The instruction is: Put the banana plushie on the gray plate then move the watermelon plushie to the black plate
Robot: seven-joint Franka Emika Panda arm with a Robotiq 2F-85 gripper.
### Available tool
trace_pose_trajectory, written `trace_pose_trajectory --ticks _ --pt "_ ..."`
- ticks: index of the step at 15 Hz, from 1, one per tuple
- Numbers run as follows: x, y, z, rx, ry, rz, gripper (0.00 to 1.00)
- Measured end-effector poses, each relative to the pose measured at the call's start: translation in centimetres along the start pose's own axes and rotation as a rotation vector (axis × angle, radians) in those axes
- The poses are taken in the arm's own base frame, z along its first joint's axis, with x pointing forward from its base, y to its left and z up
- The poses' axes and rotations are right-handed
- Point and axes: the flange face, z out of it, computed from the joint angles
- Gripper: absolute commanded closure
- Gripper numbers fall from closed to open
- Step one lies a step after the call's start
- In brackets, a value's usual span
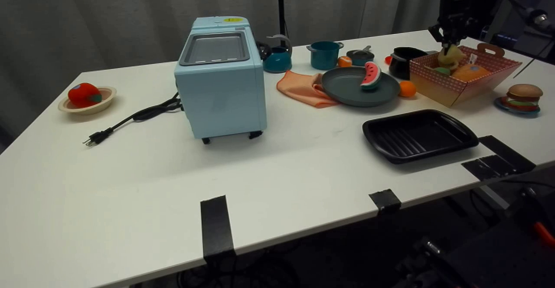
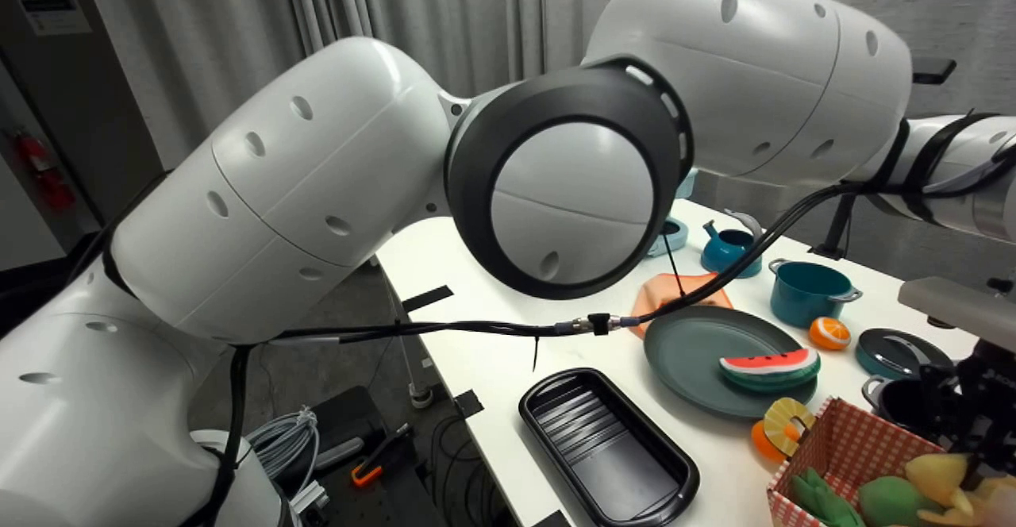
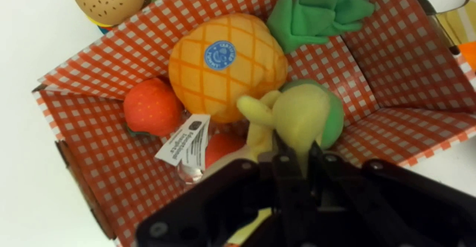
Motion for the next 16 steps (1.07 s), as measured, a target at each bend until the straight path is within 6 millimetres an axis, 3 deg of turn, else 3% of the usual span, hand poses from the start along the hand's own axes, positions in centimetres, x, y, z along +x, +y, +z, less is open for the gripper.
trace_pose_trajectory --ticks 5,9,13,16 --pt "-0.5 -1.1 -5.4 0.011 0.176 -0.019 0.98" --pt "-2.1 -4.6 -8.9 0.021 0.314 -0.068 0.98" --pt "-4.8 -9.0 -10.7 0.039 0.410 -0.132 0.98" --pt "-7.2 -12.4 -10.6 0.057 0.466 -0.183 0.98"
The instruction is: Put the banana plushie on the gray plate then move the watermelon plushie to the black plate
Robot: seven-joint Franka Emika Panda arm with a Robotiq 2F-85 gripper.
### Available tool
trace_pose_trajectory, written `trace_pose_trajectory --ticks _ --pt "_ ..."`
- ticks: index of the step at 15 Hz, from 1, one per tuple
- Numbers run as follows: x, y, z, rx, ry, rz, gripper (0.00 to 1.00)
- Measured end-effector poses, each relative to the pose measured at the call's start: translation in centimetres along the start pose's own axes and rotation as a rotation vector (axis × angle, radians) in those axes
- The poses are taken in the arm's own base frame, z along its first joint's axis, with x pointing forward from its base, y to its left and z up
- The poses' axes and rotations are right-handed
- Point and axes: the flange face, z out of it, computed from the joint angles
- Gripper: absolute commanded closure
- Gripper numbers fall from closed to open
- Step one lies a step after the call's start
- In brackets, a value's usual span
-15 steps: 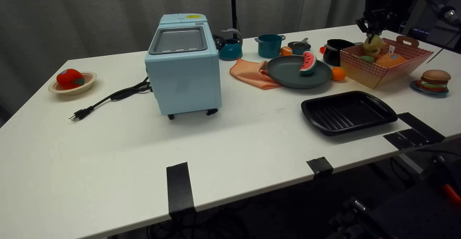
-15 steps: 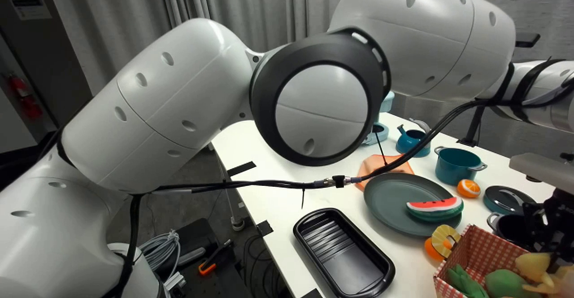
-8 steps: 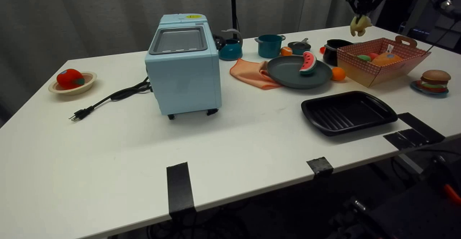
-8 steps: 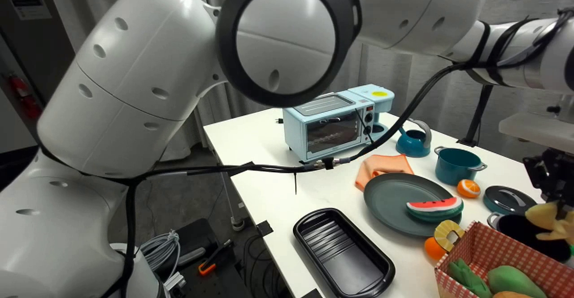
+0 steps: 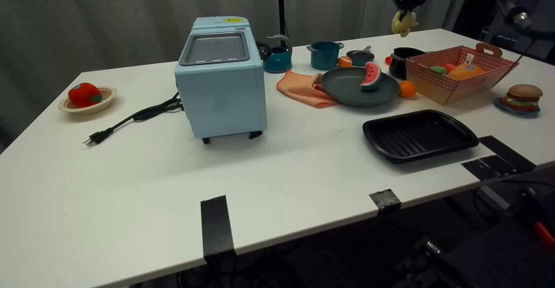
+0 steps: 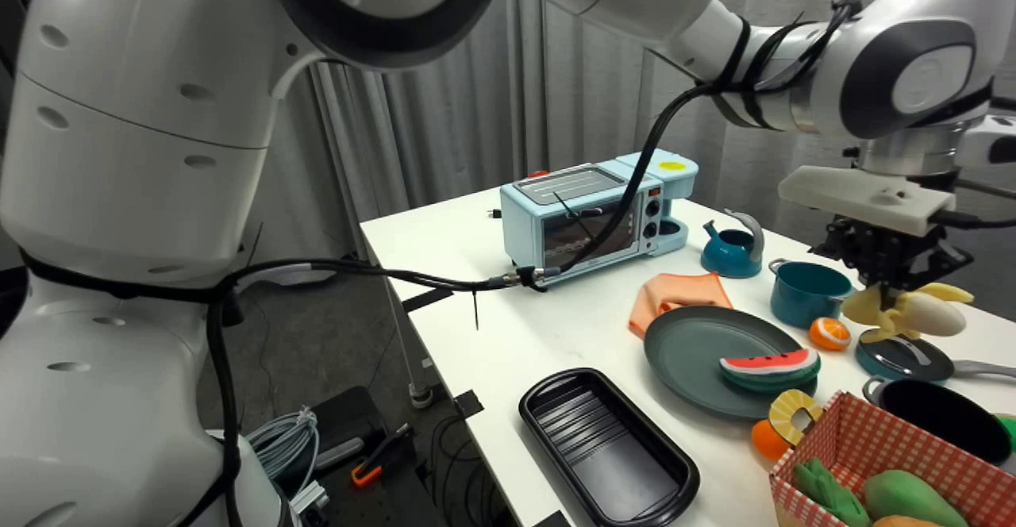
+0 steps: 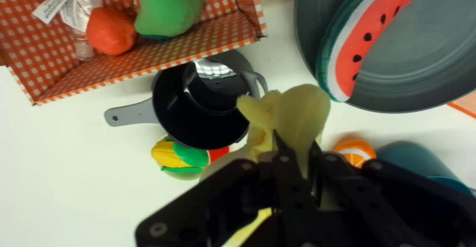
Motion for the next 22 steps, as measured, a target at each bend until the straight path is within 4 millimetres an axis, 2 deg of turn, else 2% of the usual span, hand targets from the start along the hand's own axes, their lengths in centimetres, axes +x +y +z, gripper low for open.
trace_pose_trajectory --ticks 7,11,16,22 --pt "-4.1 -8.3 1.1 0.045 0.097 -0.114 0.98" --pt "-6.1 -12.1 2.1 0.051 0.152 -0.161 0.98" --pt "-8.6 -14.5 3.2 0.039 0.149 -0.233 0.98" --pt "-10.4 -16.2 4.0 0.031 0.120 -0.290 0.98"
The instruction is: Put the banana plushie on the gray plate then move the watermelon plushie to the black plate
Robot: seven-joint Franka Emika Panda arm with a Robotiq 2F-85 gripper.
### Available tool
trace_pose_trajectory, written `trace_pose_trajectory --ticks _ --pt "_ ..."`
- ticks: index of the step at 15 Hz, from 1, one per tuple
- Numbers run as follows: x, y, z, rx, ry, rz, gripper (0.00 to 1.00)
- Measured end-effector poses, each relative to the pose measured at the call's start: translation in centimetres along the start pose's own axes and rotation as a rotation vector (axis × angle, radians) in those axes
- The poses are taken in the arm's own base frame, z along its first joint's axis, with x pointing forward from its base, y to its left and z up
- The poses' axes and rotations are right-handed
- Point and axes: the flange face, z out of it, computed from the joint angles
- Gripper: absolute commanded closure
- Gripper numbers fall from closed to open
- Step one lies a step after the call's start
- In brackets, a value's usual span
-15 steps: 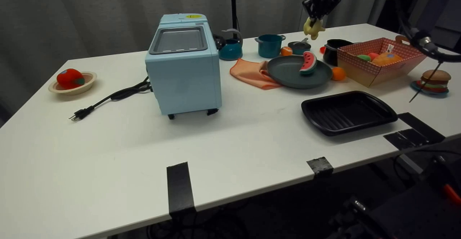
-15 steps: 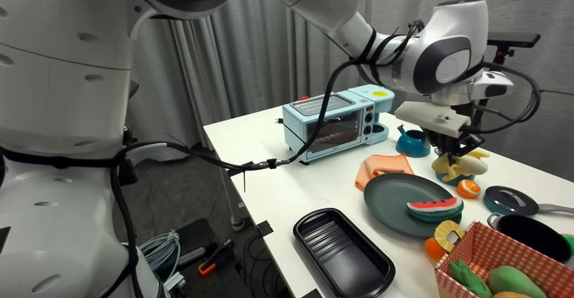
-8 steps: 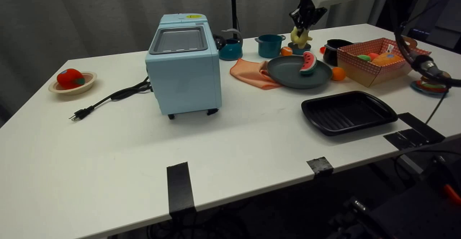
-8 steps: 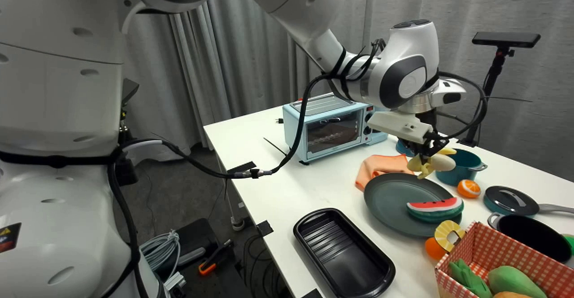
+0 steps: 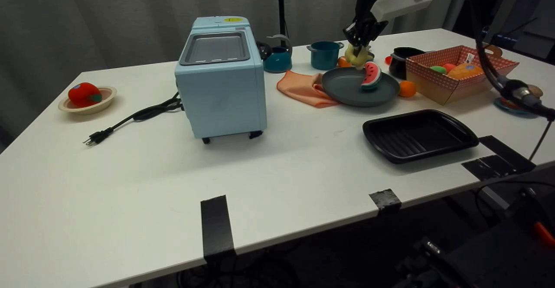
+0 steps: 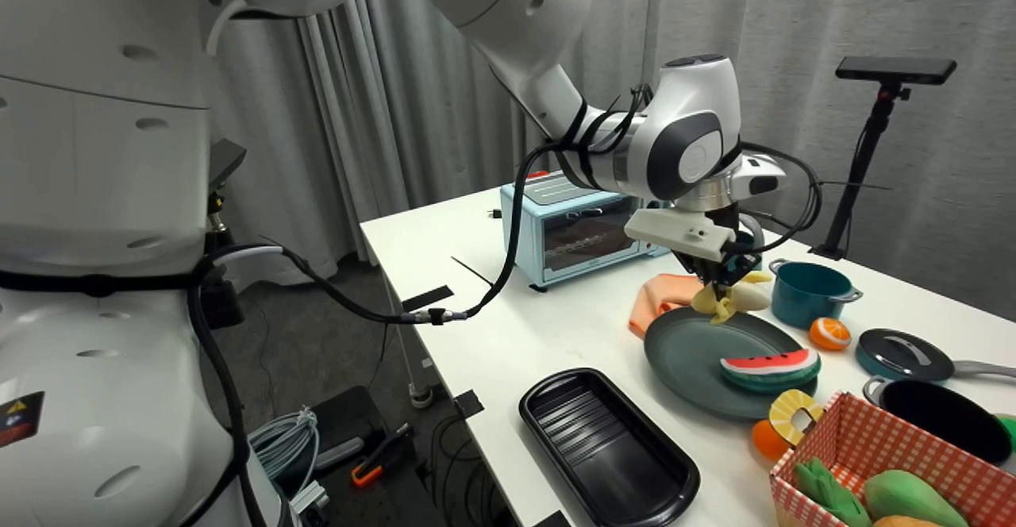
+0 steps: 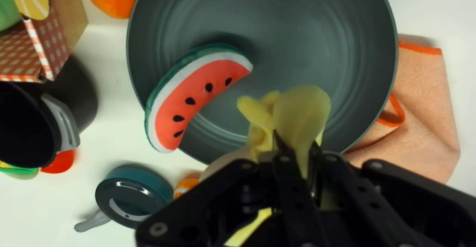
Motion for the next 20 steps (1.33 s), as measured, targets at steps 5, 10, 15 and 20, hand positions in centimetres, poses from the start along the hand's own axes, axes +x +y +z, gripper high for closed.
trace_pose_trajectory --ticks 5,10,15,20 --pt "-0.3 -1.8 0.3 0.012 -0.010 -0.026 0.42" --pt "-0.2 -2.5 -0.1 0.020 -0.004 -0.036 0.04" --pt "-0.1 -1.4 -1.3 0.014 0.013 -0.017 0.00" --pt "-0.4 2.0 -1.4 0.010 0.011 0.049 0.00"
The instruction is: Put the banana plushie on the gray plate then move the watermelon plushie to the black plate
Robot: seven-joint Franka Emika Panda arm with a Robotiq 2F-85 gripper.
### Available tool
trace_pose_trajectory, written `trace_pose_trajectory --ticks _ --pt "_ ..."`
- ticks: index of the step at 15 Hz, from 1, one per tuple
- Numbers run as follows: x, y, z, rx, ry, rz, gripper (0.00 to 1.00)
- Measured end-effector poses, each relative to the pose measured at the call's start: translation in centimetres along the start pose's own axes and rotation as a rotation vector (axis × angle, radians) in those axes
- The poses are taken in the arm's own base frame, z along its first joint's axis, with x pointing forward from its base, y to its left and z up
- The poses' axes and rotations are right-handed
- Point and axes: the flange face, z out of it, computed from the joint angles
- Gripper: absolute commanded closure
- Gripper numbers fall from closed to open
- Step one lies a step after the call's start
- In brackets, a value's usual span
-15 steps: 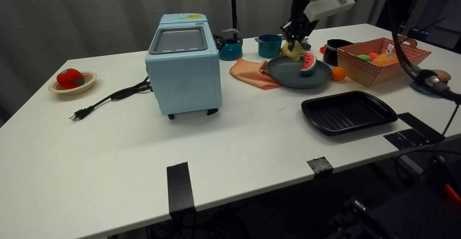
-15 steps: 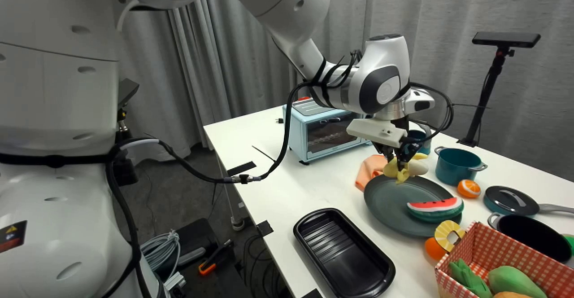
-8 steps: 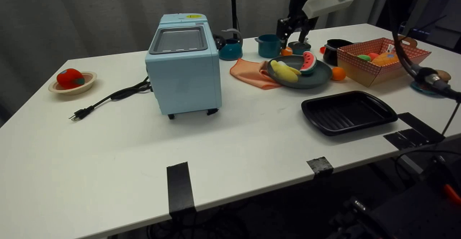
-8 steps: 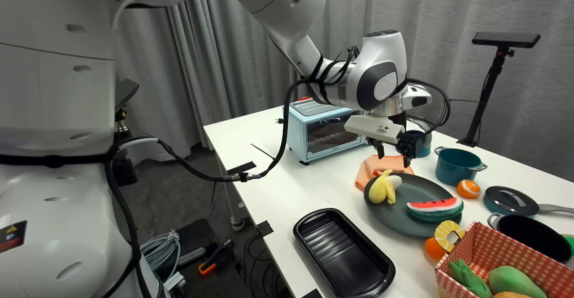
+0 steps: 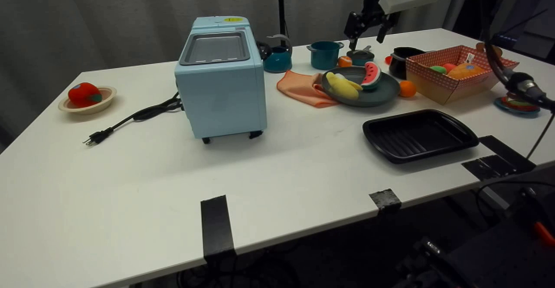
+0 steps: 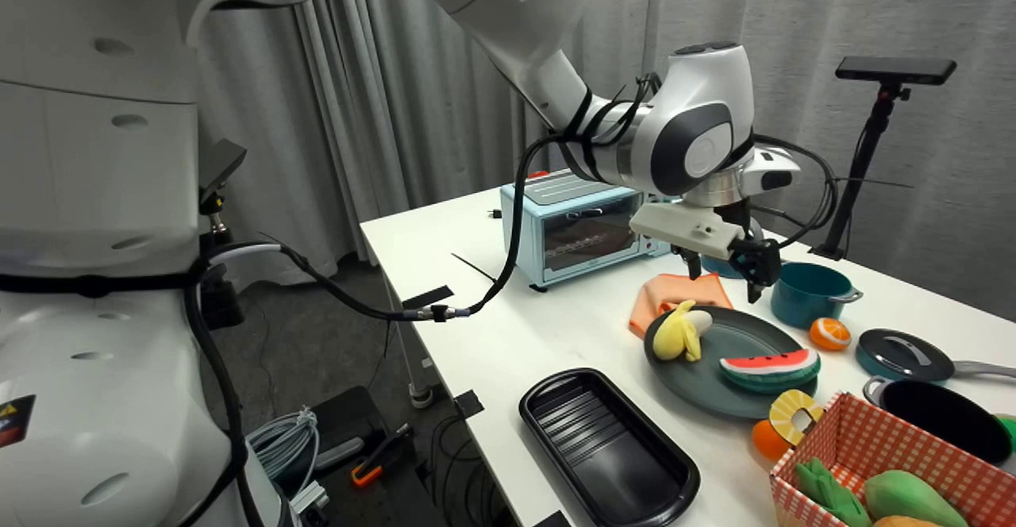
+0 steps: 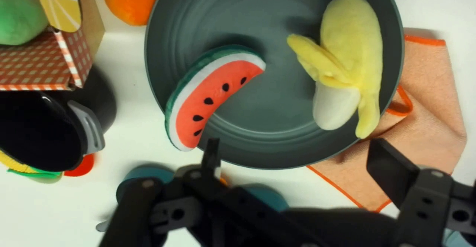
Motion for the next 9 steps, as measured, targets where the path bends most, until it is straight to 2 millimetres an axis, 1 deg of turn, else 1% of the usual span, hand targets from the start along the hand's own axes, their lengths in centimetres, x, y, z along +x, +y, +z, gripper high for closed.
trace_pose_trajectory --ticks 4,6,9 --pt "-0.1 2.4 0.1 -0.015 -0.012 0.034 0.00" --pt "-0.1 2.8 0.1 -0.019 -0.013 0.038 0.00" --pt "-0.1 2.8 0.1 -0.020 -0.013 0.037 0.00"
